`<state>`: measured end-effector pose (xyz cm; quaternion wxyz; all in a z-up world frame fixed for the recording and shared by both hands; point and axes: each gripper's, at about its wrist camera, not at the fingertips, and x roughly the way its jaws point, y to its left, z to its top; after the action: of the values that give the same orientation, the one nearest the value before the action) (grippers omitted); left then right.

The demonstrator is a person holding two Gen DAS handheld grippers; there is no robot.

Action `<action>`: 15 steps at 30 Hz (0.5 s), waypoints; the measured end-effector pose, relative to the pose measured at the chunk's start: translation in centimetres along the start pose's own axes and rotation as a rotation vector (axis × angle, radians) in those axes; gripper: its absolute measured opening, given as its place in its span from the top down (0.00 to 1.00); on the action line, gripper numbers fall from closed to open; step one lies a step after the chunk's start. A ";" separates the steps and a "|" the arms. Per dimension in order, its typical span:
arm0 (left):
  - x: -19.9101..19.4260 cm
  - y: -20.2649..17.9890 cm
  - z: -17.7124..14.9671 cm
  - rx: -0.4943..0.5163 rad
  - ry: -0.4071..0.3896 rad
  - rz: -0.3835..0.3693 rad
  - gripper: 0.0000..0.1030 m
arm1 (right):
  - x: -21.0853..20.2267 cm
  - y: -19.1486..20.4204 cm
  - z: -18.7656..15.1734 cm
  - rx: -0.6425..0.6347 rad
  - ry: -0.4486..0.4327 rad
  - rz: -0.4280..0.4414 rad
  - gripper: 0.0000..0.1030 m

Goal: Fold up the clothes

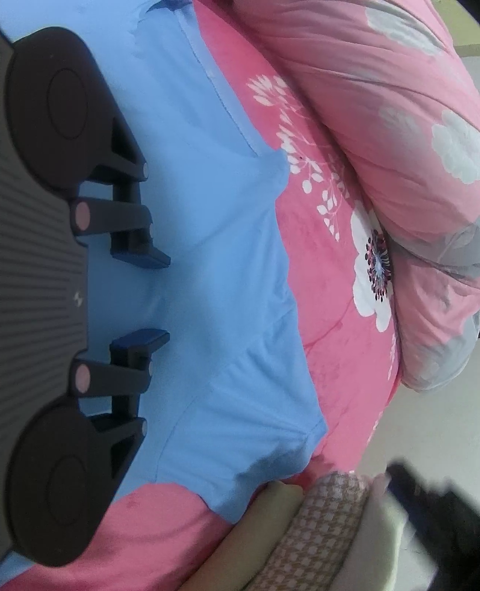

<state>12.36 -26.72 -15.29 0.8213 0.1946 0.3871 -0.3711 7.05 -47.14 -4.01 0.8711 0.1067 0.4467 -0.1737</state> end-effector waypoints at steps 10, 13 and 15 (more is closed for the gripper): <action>0.8 -1.9 2.5 0.115 -0.026 0.002 0.63 | 3.1 -2.5 -16.5 0.758 -0.113 -0.012 0.72; 1.1 -3.1 3.2 0.158 -0.036 -0.002 0.63 | 4.6 -2.7 -17.2 0.848 -0.153 -0.014 0.72; 1.6 -3.8 3.7 0.171 -0.030 -0.014 0.63 | 5.1 -2.5 -17.0 0.828 -0.194 -0.009 0.72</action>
<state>12.00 -32.15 -14.41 0.8047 0.2559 0.3431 -0.4114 -3.81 -44.72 -18.03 0.7921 0.4285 0.2555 -0.3517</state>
